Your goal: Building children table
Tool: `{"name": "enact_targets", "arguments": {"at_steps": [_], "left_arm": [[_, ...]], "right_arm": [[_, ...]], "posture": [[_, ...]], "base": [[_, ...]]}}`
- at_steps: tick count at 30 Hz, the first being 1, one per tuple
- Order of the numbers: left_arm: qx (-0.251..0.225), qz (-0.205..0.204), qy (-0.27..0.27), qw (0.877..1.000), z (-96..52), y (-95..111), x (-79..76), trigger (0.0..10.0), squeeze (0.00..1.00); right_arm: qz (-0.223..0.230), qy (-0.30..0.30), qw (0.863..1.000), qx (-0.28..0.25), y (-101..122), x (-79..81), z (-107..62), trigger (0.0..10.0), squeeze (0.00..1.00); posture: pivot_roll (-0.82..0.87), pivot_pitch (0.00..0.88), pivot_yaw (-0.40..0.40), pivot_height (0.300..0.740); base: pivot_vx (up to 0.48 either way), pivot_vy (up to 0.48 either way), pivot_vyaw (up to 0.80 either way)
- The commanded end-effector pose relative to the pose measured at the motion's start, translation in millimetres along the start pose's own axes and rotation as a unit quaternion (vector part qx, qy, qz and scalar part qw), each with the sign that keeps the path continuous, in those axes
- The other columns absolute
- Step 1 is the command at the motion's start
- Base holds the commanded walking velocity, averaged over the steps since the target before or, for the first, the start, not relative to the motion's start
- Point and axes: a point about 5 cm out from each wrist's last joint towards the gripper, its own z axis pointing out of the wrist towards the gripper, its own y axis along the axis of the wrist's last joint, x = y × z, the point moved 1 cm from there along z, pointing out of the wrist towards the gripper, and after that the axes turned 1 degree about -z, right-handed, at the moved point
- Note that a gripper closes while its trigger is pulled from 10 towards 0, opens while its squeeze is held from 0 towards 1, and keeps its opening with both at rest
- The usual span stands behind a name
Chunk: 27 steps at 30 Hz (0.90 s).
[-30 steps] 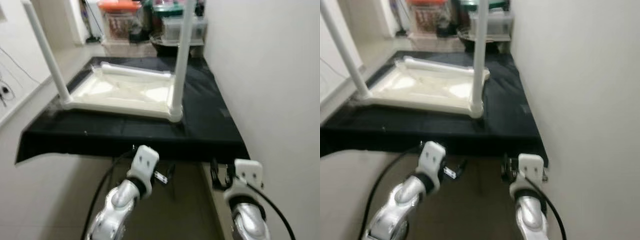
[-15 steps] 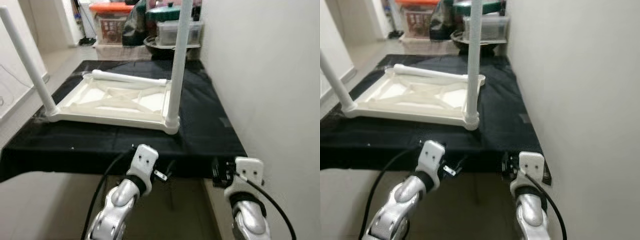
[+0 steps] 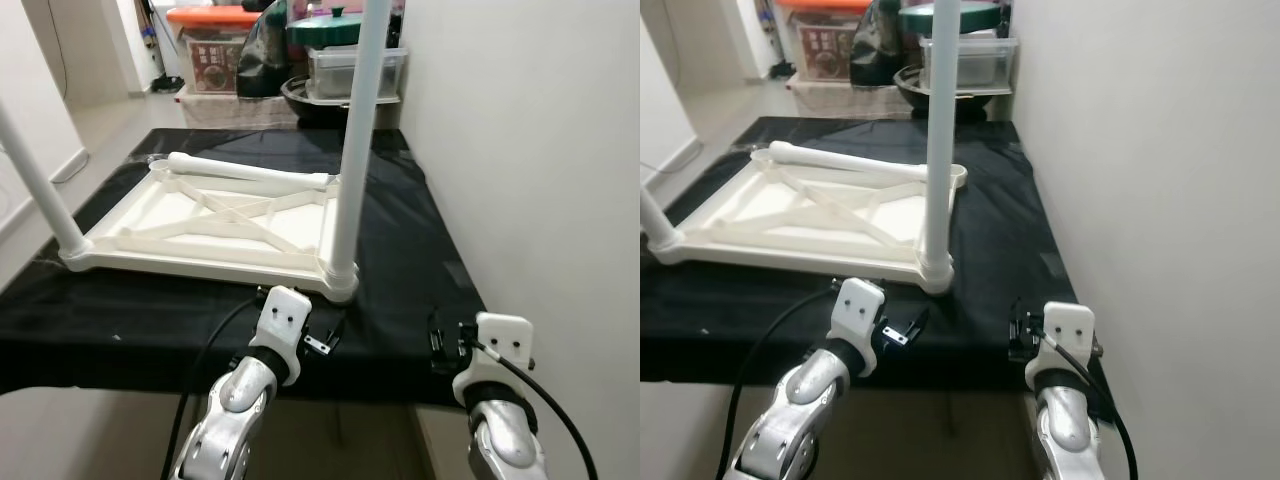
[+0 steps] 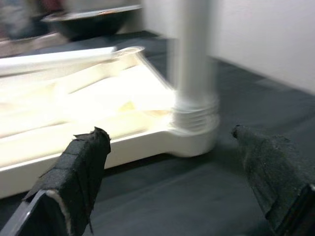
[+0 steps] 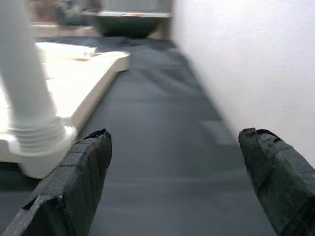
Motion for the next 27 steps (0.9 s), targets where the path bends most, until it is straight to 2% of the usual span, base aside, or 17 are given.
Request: {"name": "enact_targets", "arguments": {"at_steps": [1,5,13,20,27], "left_arm": [[0.003,0.002,0.008,1.0,-1.1,-1.9,4.3,10.0,0.0],[0.002,-0.004,0.012,1.0,-1.0,-1.6,5.1,10.0,0.0],[0.005,-0.01,0.018,1.0,0.7,-2.9,5.0,10.0,0.0],[0.005,-0.009,0.019,1.0,0.5,-2.4,4.7,10.0,0.0],[0.007,-0.009,0.017,1.0,0.4,-2.6,3.6,10.0,0.0]], "right_arm": [[0.002,0.011,1.0,0.008,-3.2,4.4,-0.2,10.0,0.0],[0.001,0.011,1.0,0.009,-3.2,4.8,0.2,10.0,0.0],[-0.011,0.022,1.0,0.003,-1.6,4.8,3.4,10.0,0.0],[-0.02,0.016,1.0,0.01,-3.4,2.9,5.6,10.0,0.0],[-0.015,-0.004,1.0,0.015,-4.1,-4.6,8.9,10.0,0.0]], "posture": [[0.12,0.0,-0.074,0.74],[0.12,0.0,-0.074,0.74],[0.11,0.0,-0.076,0.74],[0.12,0.0,-0.078,0.74],[0.12,0.0,-0.078,0.74]], "base": [[0.277,0.0,0.0],[0.276,0.0,0.0],[0.0,0.0,0.0],[0.0,0.0,0.68],[0.0,0.0,0.0]]}}
